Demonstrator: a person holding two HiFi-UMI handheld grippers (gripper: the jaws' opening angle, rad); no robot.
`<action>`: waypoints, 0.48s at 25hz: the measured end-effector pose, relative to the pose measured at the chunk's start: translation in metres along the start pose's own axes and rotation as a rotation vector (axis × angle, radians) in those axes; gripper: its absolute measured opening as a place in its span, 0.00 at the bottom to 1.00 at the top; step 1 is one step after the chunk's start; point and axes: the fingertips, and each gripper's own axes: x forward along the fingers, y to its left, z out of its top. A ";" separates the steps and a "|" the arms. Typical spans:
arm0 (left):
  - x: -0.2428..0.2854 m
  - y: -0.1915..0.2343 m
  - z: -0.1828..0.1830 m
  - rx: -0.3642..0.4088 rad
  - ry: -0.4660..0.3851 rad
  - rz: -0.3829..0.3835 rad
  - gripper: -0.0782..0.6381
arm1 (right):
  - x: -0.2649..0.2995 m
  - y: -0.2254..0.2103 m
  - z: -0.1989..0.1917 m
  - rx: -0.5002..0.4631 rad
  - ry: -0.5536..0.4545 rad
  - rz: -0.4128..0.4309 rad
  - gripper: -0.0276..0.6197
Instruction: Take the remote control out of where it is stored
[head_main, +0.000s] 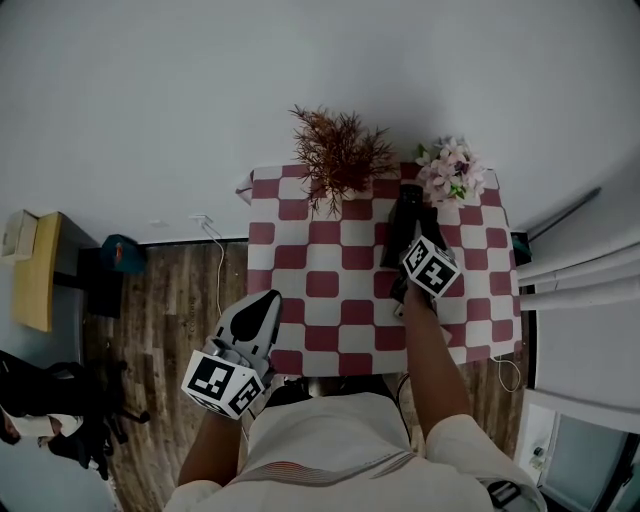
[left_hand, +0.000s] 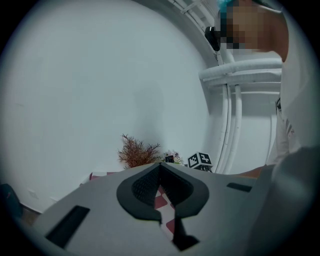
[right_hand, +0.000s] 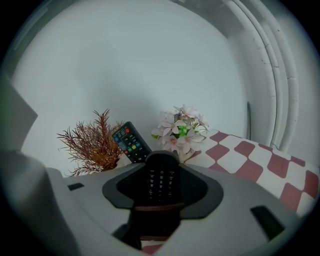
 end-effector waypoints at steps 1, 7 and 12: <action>-0.001 0.000 0.000 0.000 -0.003 -0.002 0.12 | -0.002 0.001 0.002 -0.009 -0.005 0.007 0.36; -0.002 -0.001 0.000 -0.010 -0.015 -0.024 0.12 | -0.031 0.019 0.031 -0.099 -0.101 0.086 0.36; -0.007 -0.003 0.004 -0.020 -0.043 -0.061 0.12 | -0.082 0.043 0.065 -0.278 -0.184 0.163 0.36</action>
